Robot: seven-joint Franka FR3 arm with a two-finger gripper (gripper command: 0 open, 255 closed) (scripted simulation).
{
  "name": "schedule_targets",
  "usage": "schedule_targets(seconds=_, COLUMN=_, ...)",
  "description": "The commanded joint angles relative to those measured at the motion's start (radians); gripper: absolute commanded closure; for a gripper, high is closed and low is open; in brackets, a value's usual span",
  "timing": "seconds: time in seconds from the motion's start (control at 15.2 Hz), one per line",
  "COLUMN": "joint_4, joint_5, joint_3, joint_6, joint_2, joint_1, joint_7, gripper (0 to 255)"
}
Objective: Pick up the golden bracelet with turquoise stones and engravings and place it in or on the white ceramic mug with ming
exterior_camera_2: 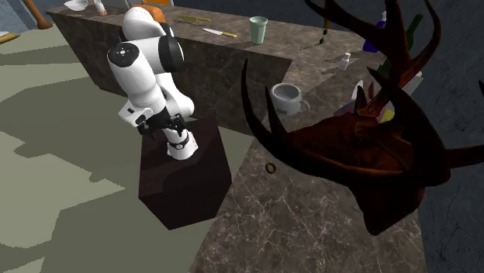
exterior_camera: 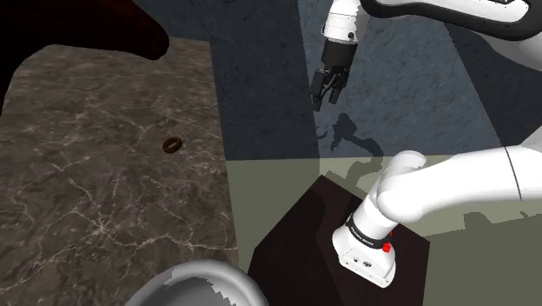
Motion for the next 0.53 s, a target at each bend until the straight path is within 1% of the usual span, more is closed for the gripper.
schedule_targets(seconds=0.0, joint_4=0.000, joint_5=0.000, joint_3=0.000, joint_6=0.000, joint_2=0.000, joint_1=0.000, joint_7=0.000, gripper=0)
schedule_targets(seconds=0.46, joint_4=0.066, joint_5=0.100, joint_3=0.146, joint_6=0.086, joint_2=0.134, joint_1=0.030, joint_7=0.186, gripper=0)
